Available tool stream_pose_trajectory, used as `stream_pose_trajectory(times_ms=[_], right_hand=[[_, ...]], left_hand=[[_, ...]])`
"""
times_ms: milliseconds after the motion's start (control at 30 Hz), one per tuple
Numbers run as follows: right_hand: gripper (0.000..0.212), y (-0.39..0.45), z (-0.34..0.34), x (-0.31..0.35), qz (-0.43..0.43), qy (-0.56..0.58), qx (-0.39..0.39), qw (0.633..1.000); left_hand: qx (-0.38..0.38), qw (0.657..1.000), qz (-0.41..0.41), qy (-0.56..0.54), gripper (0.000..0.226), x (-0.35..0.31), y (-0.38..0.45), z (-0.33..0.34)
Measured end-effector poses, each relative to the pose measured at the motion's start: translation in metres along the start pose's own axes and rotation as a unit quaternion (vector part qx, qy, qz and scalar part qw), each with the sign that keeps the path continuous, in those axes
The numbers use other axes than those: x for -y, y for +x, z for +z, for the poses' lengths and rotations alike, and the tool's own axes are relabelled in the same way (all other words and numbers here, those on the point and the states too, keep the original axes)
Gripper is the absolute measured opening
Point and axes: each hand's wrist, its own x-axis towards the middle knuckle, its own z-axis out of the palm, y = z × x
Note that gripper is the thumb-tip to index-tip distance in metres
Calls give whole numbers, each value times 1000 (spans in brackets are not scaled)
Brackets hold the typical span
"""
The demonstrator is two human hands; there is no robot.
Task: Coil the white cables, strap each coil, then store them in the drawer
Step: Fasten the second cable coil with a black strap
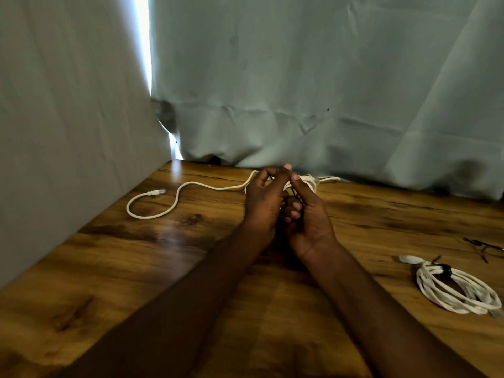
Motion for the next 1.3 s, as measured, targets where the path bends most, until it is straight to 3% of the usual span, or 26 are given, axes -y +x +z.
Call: stream_pose_trajectory(times_ms=[133,267,433,533,633,733,867,967,1000,1167,1300], right_hand=[[42,-2,1,-2,-13,-15,-33,999],[44,2,-1,0,-13,-69,-19,997],[15,-12,6,-1,-30,-188,-35,981],[14,-18,8,1,-105,-302,-47,946],[12,-23,9,5,-206,-389,-44,897],[6,-25,12,10,-307,-391,-19,867],[4,-25,11,19,-359,-362,10,860],[7,-22,7,24,-452,-395,2,800],[8,-21,7,26,-466,-389,4,795],[13,-31,12,39,-359,-261,74,893],[21,-35,14,42,-308,-222,72,922]], left_hand=[[6,1000,-23,-5,30,-1,-3,1],[39,999,1,-12,22,-4,-1,-3],[-30,991,106,70,19,-7,18,-21],[-92,976,166,103,19,-10,31,-41],[-121,972,169,107,23,-11,40,-55],[-135,975,155,86,24,-12,44,-59],[-131,980,133,67,23,-15,42,-58],[-107,983,121,84,21,-12,42,-57],[-99,985,114,88,22,-12,42,-57],[-75,984,110,119,18,-10,39,-53],[-64,980,115,147,21,-7,37,-49]])
